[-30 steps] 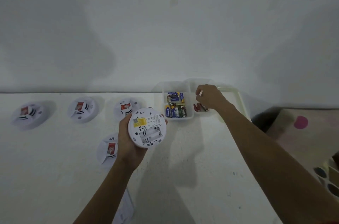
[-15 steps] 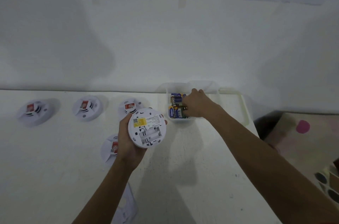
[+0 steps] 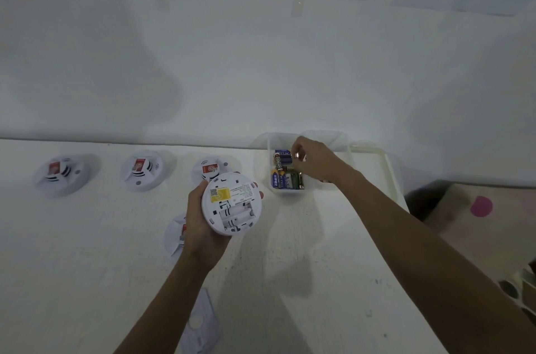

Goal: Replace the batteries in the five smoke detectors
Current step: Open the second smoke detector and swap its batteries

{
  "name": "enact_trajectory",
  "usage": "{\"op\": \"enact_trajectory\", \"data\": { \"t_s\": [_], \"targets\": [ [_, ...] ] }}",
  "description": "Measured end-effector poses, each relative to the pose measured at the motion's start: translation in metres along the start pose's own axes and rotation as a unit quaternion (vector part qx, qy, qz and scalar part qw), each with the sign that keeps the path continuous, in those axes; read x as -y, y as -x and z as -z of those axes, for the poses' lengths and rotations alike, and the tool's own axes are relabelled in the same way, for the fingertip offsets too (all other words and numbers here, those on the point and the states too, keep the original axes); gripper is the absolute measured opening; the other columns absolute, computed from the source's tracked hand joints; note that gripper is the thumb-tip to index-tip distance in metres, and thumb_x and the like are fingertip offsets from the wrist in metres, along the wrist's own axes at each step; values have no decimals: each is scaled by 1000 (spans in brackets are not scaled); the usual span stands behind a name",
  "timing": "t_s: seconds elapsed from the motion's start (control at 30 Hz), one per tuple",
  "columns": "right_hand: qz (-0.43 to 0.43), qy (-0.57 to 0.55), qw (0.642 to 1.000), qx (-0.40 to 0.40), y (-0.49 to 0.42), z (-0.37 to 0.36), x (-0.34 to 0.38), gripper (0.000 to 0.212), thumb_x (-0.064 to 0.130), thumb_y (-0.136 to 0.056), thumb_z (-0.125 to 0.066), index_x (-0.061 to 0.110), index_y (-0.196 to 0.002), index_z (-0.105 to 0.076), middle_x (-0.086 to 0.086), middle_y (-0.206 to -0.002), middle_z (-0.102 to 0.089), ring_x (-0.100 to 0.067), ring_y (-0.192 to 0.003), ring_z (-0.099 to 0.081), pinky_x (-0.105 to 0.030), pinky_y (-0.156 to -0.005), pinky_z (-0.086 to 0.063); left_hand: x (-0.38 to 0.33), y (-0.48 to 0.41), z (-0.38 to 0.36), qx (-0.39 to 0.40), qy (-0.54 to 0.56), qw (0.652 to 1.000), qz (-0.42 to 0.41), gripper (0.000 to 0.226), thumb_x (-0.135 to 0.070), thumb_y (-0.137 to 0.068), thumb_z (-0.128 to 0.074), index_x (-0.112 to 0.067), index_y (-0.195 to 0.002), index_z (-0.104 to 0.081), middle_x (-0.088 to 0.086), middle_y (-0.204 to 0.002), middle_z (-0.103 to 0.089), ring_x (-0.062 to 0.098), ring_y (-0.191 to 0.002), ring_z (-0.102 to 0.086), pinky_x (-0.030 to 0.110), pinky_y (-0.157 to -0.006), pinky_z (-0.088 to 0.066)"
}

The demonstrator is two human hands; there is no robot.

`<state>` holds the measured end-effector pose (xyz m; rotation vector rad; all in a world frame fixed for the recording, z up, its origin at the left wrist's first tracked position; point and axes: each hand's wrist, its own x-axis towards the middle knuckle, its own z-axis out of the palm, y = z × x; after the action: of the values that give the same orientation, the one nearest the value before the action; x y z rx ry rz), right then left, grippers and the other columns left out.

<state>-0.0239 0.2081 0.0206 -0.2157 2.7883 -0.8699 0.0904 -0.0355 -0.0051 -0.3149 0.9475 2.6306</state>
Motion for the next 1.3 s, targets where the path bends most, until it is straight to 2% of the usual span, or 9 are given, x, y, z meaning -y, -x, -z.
{"op": "enact_trajectory", "data": {
  "t_s": [0.07, 0.17, 0.27, 0.43, 0.53, 0.7, 0.93, 1.2, 1.3],
  "targets": [
    [-18, 9, 999, -30, 0, 4, 4, 9, 14, -92, -48, 11, -98, -54, 0, -76, -56, -12, -55, -46, -20, -46, -35, 0, 0, -1, 5, -2, 1000, -1, 106, -56, -51, -85, -15, -141, -45, 19, -137, -55, 42, -124, -53, 54, -98, -46],
    [-19, 95, 995, -40, -5, 4, 3, 18, 12, -94, -36, 9, -85, -51, -4, -77, -55, -23, -70, -51, -29, -61, -38, 0, 0, -1, -3, -6, 1000, 5, 109, -57, -47, -86, -14, -139, -47, 20, -134, -57, 44, -121, -54, 52, -91, -53],
    [-1, 171, 985, -5, -5, 2, 0, 24, 18, -93, -36, 12, -72, -46, -5, -74, -53, -28, -70, -55, -34, -57, -43, 0, 0, -1, -10, -2, 1000, 4, 109, -56, -44, -88, -16, -137, -49, 19, -132, -59, 42, -114, -60, 48, -81, -57],
    [94, 437, 894, 43, -2, -2, -2, 24, 29, -91, -48, 10, -94, -63, -8, -94, -61, -25, -78, -61, -29, -62, -39, 0, -2, 3, -10, -9, 1000, -5, 109, -57, -49, -85, -15, -140, -46, 20, -133, -57, 44, -119, -56, 53, -91, -52],
    [117, 506, 853, 60, -4, -6, -4, 32, 38, -88, -55, 10, -100, -64, -8, -97, -61, -24, -82, -62, -28, -62, -39, 1, -3, 7, -19, -1, 1000, -2, 108, -59, -50, -84, -15, -141, -45, 20, -136, -55, 44, -124, -51, 54, -97, -47],
    [123, 529, 838, 52, -8, -10, -4, 44, 54, -85, -57, 12, -97, -63, -8, -95, -60, -23, -83, -62, -30, -65, -41, 1, -3, 3, 1, -4, 1000, 3, 85, -59, -46, -86, -20, -120, -69, 18, -124, -64, 40, -111, -63, 51, -92, -52],
    [124, 556, 819, 63, -15, -16, 2, 24, 35, -83, -63, 13, -93, -64, -4, -89, -57, -21, -79, -59, -29, -61, -37, -4, 2, 0, -1, 10, 1000, 18, 116, -55, -43, -89, -16, -142, -44, 22, -136, -54, 43, -119, -56, 46, -78, -57],
    [160, 539, 824, 71, -15, -15, 0, 33, 45, -86, -56, 13, -94, -62, -7, -97, -59, -22, -83, -58, -31, -67, -41, -6, 4, 0, 8, 28, 999, 26, 112, -52, -35, -92, -16, -133, -52, 21, -127, -61, 40, -106, -65, 46, -74, -58],
    [149, 517, 839, 77, -13, -8, 1, 38, 47, -84, -57, 10, -95, -61, -7, -95, -57, -21, -78, -55, -30, -66, -42, -6, 3, 2, 18, 28, 999, 22, 91, -51, -37, -92, -17, -117, -69, 21, -123, -64, 40, -104, -66, 47, -74, -59]
  ]
}}
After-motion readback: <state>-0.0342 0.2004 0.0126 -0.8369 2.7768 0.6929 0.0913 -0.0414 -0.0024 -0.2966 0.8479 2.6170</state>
